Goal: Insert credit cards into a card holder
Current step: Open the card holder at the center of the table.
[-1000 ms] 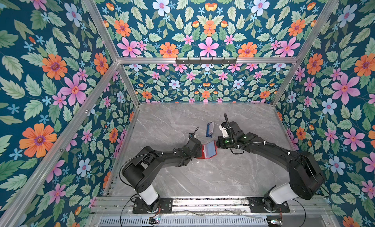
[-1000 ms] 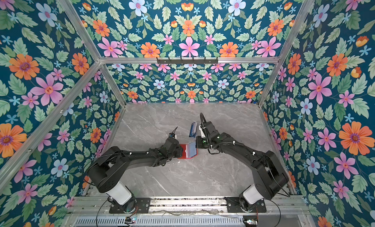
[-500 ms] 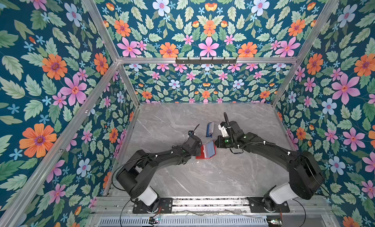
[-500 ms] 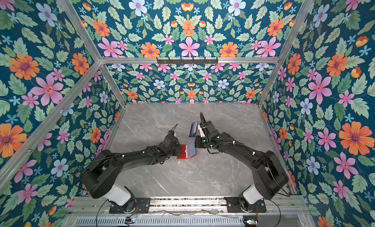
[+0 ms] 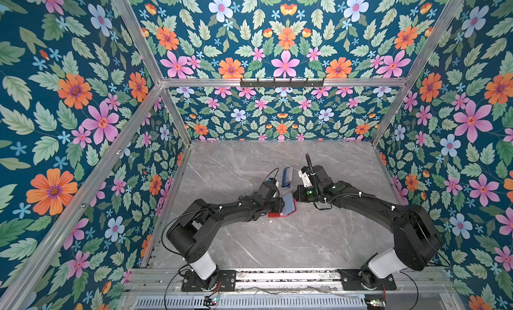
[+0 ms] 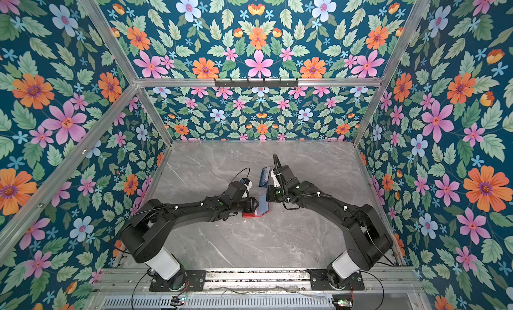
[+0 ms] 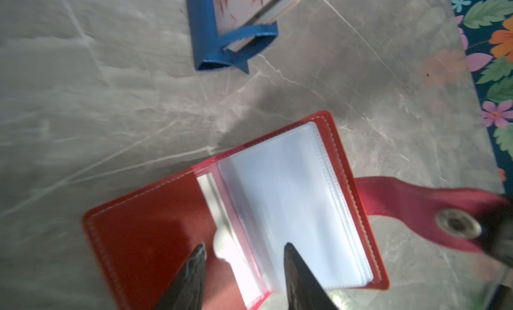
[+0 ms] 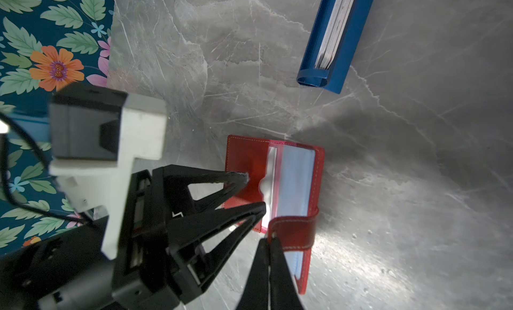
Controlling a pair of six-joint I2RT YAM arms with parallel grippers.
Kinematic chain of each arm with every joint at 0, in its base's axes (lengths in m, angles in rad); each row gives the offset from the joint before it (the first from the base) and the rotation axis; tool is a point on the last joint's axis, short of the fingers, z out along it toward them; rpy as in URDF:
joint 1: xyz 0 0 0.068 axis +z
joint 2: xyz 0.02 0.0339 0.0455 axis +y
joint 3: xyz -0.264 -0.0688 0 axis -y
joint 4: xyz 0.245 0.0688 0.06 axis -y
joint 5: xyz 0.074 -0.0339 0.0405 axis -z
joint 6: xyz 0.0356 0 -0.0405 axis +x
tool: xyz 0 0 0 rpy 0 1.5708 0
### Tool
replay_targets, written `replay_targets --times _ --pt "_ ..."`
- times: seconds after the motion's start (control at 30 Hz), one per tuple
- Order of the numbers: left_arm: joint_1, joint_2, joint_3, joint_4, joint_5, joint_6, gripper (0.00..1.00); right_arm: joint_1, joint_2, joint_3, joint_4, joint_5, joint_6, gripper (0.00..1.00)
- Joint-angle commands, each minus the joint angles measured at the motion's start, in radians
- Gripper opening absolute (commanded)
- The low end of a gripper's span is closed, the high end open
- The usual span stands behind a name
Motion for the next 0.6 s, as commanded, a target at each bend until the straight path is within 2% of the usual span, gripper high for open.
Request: replay_targets --times 0.0,0.57 --pt "0.003 0.02 -0.013 0.12 0.111 -0.061 0.46 0.001 0.004 -0.004 -0.004 0.01 0.006 0.0" --pt "0.006 0.07 -0.027 0.189 0.139 -0.106 0.37 0.001 0.035 -0.009 0.0 0.007 0.01 0.0"
